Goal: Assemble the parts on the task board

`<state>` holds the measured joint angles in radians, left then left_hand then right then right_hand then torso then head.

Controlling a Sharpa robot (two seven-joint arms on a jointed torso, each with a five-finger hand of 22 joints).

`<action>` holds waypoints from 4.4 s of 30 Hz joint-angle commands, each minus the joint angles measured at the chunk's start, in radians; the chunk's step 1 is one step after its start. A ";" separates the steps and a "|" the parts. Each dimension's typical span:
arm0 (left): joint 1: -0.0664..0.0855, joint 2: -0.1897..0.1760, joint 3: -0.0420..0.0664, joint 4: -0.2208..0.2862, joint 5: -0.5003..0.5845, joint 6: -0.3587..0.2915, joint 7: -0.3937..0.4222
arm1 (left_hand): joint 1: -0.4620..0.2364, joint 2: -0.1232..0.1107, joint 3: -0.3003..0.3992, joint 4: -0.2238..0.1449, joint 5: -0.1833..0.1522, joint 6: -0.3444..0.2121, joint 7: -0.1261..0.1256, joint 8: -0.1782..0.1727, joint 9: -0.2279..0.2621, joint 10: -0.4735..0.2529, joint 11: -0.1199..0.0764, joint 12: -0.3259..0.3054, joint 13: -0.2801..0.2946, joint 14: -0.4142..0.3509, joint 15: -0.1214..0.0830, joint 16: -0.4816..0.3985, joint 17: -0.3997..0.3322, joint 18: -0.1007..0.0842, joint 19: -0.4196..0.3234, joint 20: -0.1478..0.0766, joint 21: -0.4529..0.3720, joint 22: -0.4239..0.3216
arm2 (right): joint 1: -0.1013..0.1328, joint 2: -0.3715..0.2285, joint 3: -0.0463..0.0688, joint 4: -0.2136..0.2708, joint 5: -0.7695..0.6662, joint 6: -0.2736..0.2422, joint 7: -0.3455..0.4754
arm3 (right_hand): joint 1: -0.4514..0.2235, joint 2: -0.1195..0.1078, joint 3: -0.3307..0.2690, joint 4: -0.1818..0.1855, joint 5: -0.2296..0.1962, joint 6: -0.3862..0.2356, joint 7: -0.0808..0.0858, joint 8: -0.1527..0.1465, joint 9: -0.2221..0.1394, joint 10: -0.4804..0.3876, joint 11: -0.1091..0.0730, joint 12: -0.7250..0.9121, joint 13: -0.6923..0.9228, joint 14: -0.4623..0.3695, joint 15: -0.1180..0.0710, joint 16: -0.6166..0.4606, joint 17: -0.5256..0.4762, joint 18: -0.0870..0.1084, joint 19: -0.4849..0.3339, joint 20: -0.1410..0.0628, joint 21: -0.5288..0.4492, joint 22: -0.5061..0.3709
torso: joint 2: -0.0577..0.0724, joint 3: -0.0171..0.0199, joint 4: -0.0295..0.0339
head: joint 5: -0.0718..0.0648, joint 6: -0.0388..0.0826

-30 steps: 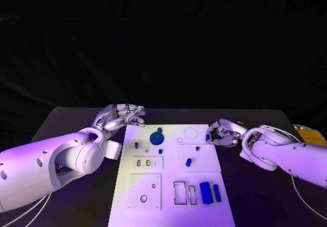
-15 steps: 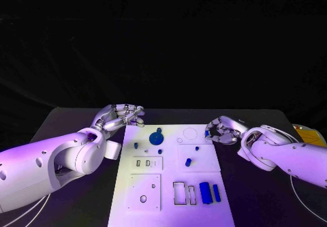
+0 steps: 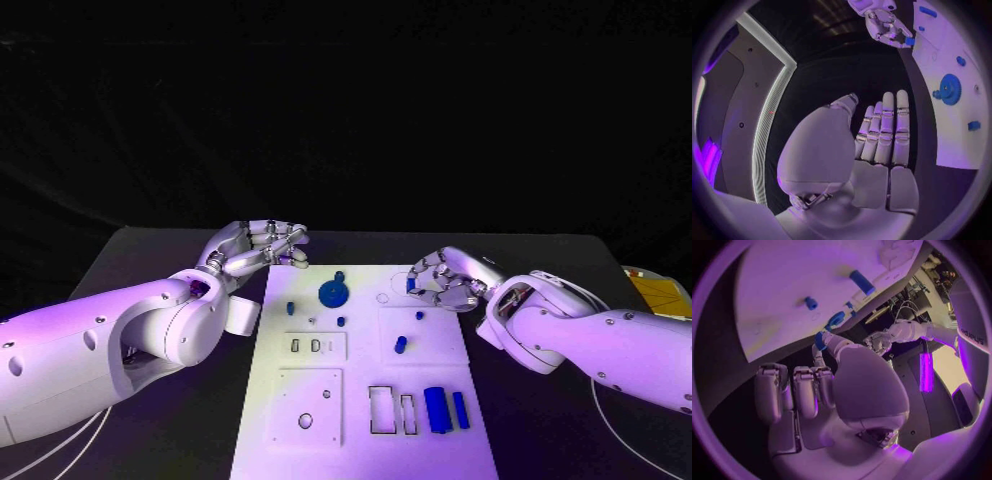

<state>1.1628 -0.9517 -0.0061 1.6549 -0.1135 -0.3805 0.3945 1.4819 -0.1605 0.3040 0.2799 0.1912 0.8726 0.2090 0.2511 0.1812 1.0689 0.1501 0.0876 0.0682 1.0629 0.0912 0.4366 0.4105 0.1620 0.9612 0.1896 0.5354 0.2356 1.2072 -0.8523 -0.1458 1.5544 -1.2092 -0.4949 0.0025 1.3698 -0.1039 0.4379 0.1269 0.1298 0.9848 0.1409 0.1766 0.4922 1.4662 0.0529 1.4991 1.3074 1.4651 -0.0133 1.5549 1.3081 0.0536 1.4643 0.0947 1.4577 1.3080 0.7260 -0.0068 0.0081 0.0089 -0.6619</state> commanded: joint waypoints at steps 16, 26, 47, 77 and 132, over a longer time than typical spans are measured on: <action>0.001 0.008 0.001 -0.020 0.003 0.018 0.004 | 0.010 0.001 0.007 0.000 -0.004 -0.006 0.001 -0.003 0.001 0.003 0.003 -0.007 0.001 -0.006 0.000 0.007 0.003 0.018 -0.008 -0.003 0.008 0.002 | -0.040 0.164 -0.003 0.055 -0.157 -0.002 -0.180 | -0.014 -0.007 0.007 -0.002 0.001 0.022 -0.016 0.012 0.014 0.041 -0.008 -0.002 0.180 0.095 -0.010 0.005 0.212 -0.019 0.024 -0.009 0.000 0.148 | -0.004 -0.0001 0.0005 | 0.045 -0.024; 0.001 0.011 0.001 -0.019 0.003 0.019 0.003 | 0.010 0.001 0.007 0.000 -0.004 -0.006 0.001 -0.003 0.001 0.003 0.003 -0.007 0.001 -0.006 0.000 0.007 0.003 0.018 -0.008 -0.003 0.008 0.002 | -0.077 0.231 -0.008 0.043 -0.222 0.021 -0.216 | -0.016 -0.009 0.007 -0.003 0.001 0.021 -0.017 0.011 0.014 0.041 -0.008 -0.002 0.180 0.095 -0.010 0.005 0.212 -0.019 0.023 -0.009 -0.001 0.147 | -0.004 0.0004 0.0024 | 0.051 -0.031; 0.001 0.009 0.001 -0.017 0.003 0.022 0.000 | 0.010 0.001 0.007 0.000 -0.004 -0.006 0.001 -0.003 0.001 0.003 0.003 -0.007 0.001 -0.006 0.000 0.007 0.003 0.018 -0.008 -0.003 0.008 0.002 | -0.102 0.275 -0.013 0.023 -0.261 0.055 -0.238 | -0.024 -0.015 0.006 -0.002 0.004 0.022 -0.017 0.012 0.015 0.041 -0.008 -0.002 0.181 0.095 -0.010 0.005 0.212 -0.019 0.023 -0.010 -0.001 0.147 | -0.004 0.0008 0.0020 | 0.056 -0.043; 0.001 0.005 0.001 -0.016 0.003 0.025 -0.002 | 0.010 -0.001 0.009 0.001 -0.005 -0.004 0.001 -0.003 0.002 0.005 0.002 -0.008 0.002 -0.008 0.000 0.008 0.007 0.018 -0.010 -0.003 0.013 0.004 | -0.110 0.284 -0.016 0.007 -0.285 0.101 -0.259 | -0.039 -0.030 0.004 -0.001 -0.001 0.013 -0.015 0.009 0.014 0.035 -0.007 -0.009 0.174 0.094 -0.010 0.004 0.208 -0.017 0.019 -0.010 -0.009 0.141 | -0.005 0.0004 0.0026 | 0.054 -0.044; 0.001 0.004 0.001 -0.029 -0.030 0.041 -0.050 | -0.008 -0.009 0.008 0.007 -0.007 -0.003 -0.003 -0.005 0.005 0.036 -0.004 0.000 0.008 0.007 -0.006 0.025 0.027 0.020 -0.013 -0.004 0.033 0.014 | -0.095 0.182 -0.012 0.114 -0.231 -0.059 -0.143 | -0.084 -0.094 -0.208 0.092 -0.024 -0.139 0.034 -0.051 0.003 -0.018 0.039 -0.058 0.121 0.091 0.031 0.000 0.194 -0.008 -0.002 0.026 -0.051 0.115 | -0.009 0.0014 0.0007 | 0.049 -0.031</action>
<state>1.1628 -0.9484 -0.0063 1.6267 -0.1177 -0.3645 0.3720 1.4803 -0.1621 0.3094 0.2855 0.1870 0.8726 0.2090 0.2515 0.1857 1.1010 0.1468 0.0841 0.0754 1.0667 0.0887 0.4602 0.4359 0.1619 0.9522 0.1875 0.5664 0.2488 1.1071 -0.6610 -0.1599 1.6554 -1.4850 -0.5007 -0.2241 1.2794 -0.2000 0.2371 0.2195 0.1024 0.8468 0.1747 0.1260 0.4940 1.4463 0.0836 1.4445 1.3073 1.4647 0.0093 1.5549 1.3077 0.0534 1.4638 0.1170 1.4097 1.3073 0.7187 -0.0058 0.0095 0.0575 -0.6940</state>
